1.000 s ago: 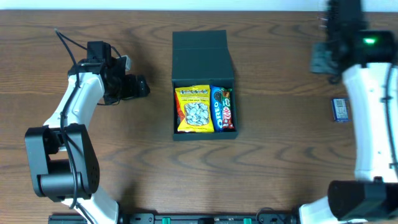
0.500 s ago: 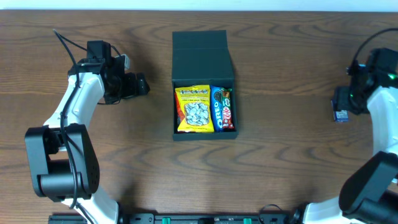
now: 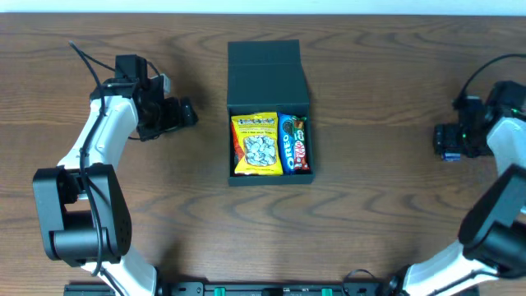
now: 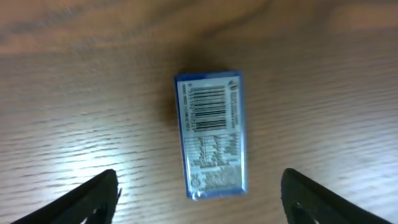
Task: Pack container
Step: 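Move the right gripper to the small blue box and grasp it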
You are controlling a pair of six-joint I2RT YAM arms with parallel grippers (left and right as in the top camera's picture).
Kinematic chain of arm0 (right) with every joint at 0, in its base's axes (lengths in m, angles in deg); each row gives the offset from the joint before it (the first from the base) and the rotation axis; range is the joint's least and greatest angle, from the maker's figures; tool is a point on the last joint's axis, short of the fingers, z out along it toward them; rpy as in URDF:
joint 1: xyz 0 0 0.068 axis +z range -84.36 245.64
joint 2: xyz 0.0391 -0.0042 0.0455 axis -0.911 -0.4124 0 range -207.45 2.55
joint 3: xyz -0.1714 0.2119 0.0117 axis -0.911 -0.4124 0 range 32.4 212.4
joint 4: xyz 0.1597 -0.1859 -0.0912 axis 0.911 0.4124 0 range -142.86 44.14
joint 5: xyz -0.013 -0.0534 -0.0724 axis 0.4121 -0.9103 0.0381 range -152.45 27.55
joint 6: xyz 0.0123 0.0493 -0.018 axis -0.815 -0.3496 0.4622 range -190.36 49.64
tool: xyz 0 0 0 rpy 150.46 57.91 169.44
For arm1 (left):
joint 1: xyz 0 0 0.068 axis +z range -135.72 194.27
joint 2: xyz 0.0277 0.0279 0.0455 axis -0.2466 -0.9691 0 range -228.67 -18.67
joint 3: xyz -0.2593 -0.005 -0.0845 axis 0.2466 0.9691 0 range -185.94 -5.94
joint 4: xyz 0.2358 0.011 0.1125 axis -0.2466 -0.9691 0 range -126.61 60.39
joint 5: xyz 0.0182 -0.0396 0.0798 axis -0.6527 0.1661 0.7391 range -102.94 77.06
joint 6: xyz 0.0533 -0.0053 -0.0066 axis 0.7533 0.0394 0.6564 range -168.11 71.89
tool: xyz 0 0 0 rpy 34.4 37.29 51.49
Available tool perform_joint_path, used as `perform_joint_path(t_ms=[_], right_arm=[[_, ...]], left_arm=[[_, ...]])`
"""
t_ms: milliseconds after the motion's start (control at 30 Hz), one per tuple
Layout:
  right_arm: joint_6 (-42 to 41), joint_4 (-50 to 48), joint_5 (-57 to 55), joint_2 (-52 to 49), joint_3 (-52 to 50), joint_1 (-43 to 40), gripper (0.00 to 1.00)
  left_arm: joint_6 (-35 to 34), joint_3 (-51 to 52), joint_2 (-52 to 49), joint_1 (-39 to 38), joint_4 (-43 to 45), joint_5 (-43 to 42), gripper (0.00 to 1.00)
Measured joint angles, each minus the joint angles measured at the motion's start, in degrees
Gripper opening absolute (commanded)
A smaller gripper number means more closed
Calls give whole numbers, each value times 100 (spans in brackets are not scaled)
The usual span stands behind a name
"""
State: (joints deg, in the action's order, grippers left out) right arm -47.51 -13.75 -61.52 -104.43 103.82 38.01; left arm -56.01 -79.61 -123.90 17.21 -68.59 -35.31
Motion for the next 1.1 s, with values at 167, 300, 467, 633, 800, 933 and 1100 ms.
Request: perform_joint_path(t_ms=[167, 300, 467, 633, 800, 933, 1100], right_arm=[[24, -116, 74, -271, -2, -116, 81], [26, -245, 125, -417, -2, -188, 84], [35, -369, 223, -623, -2, -243, 84], [20, -555, 284, -645, -2, -247, 80], [-105, -686, 413, -675, -2, -247, 64], [-149, -715, 566, -691, -2, -247, 60], [-157, -721, 726, -691, -2, -247, 52]], left_arm=[[-52, 0, 0, 0, -57, -2, 95], [-96, 0, 0, 0, -87, -2, 96], [-118, 0, 0, 0, -90, -2, 95], [-129, 0, 0, 0, -94, -4, 95], [-129, 0, 0, 0, -94, -17, 95], [-131, 0, 0, 0, -94, -17, 95], [-129, 0, 0, 0, -94, -17, 96]])
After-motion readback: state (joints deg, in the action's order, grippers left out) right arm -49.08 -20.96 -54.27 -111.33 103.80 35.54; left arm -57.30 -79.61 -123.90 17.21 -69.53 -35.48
